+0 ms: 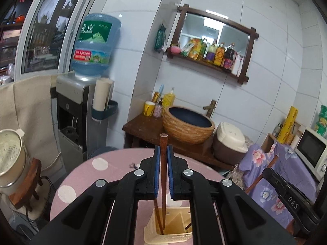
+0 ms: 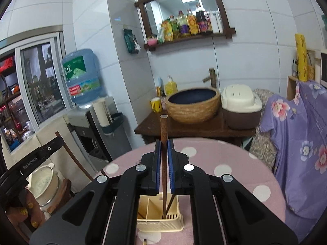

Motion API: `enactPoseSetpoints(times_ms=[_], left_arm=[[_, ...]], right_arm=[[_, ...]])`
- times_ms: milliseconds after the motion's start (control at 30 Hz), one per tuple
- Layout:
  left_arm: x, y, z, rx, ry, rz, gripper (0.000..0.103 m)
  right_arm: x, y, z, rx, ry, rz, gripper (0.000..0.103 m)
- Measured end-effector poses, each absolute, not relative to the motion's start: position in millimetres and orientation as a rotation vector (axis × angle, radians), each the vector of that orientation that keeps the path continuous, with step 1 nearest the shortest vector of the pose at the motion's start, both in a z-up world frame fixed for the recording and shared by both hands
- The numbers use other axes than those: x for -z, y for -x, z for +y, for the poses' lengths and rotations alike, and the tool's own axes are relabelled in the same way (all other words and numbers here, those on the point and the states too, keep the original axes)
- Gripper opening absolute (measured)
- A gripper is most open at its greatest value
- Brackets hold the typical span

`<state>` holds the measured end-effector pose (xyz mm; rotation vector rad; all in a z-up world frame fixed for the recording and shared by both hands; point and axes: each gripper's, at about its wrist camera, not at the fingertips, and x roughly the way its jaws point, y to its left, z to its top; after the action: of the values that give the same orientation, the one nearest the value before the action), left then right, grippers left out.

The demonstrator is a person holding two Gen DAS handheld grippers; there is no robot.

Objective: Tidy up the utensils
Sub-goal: 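Lift both brown chopsticks and carry them over the utensil holder, then lower both chopsticks into the holder and open both tools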

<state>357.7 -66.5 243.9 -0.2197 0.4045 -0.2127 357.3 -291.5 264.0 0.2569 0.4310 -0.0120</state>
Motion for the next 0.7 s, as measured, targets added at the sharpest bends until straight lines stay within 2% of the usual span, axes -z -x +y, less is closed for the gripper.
enactPoseSetpoints(times_ms=[300, 700], left_arm=[[-183, -370, -64, 0.206, 0.235, 0.519, 0.008], [-164, -372, -73, 0.217, 0.206, 0.555, 0.008]], right_arm=[[-212, -367, -292, 0.027, -0.276, 0.503, 0.007], [-200, -361, -290, 0.055, -0.259, 0.481, 0.008]])
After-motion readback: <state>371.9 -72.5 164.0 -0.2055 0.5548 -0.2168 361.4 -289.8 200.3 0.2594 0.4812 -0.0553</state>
